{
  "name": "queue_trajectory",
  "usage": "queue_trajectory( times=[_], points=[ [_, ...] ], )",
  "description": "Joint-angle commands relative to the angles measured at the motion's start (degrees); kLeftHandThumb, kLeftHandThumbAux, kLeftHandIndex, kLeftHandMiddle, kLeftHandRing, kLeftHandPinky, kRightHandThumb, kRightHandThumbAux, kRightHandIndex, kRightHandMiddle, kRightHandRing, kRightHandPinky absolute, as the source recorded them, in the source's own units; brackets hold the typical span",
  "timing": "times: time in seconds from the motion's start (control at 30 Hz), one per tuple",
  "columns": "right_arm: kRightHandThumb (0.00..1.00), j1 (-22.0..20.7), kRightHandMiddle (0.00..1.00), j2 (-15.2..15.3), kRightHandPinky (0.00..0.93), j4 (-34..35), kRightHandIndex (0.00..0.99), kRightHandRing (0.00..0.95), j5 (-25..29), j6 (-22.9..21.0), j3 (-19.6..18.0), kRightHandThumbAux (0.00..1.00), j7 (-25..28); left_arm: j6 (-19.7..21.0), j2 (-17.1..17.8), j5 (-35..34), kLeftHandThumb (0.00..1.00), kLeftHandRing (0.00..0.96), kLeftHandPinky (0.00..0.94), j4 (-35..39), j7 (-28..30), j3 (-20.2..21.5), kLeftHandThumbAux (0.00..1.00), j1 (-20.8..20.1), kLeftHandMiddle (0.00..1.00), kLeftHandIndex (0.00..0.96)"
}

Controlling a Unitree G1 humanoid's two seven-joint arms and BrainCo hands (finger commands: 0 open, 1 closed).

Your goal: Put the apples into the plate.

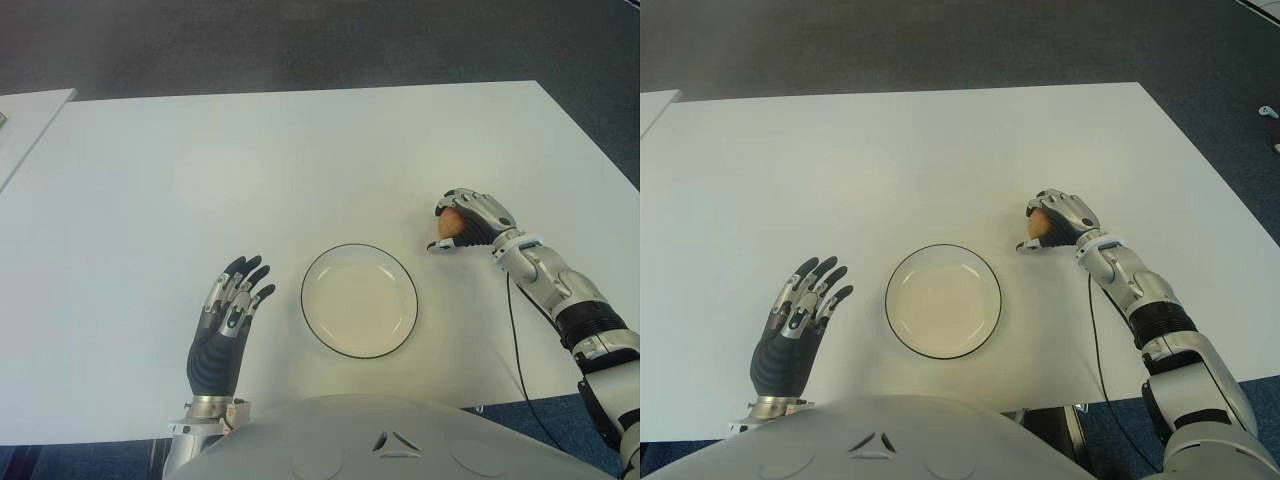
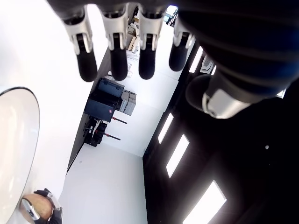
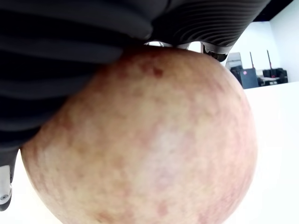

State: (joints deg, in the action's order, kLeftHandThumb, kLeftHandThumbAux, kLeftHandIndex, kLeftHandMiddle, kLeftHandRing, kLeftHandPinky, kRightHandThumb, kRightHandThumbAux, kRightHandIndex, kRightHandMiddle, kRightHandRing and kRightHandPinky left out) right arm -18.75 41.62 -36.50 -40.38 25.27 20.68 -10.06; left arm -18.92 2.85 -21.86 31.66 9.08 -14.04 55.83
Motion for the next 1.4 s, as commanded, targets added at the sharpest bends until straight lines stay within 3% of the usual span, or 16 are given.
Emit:
queue_trajectory(
  times=[0.03, 1.4],
  points=[
    [0.732, 2.0, 0.843, -0.9, 0.81, -1.0, 0.44, 0.815, 0.4, -0.5, 0.4, 0.711, 1.8, 0.9, 0.9, -0.4, 0.242, 0.171, 0.213, 0.6, 0.3, 0.1, 0.541, 1.5, 0.172, 0.162],
    [0.735, 2.4, 0.843, -0.1, 0.809, 1.9, 0.441, 0.82, 0.5, 0.8, -1.6, 0.711, 0.2, 2.3, 0.9, -0.3, 0.234, 0.165, 0.209, 1.7, 0.1, 0.8, 0.534, 1.8, 0.165, 0.158]
  ],
)
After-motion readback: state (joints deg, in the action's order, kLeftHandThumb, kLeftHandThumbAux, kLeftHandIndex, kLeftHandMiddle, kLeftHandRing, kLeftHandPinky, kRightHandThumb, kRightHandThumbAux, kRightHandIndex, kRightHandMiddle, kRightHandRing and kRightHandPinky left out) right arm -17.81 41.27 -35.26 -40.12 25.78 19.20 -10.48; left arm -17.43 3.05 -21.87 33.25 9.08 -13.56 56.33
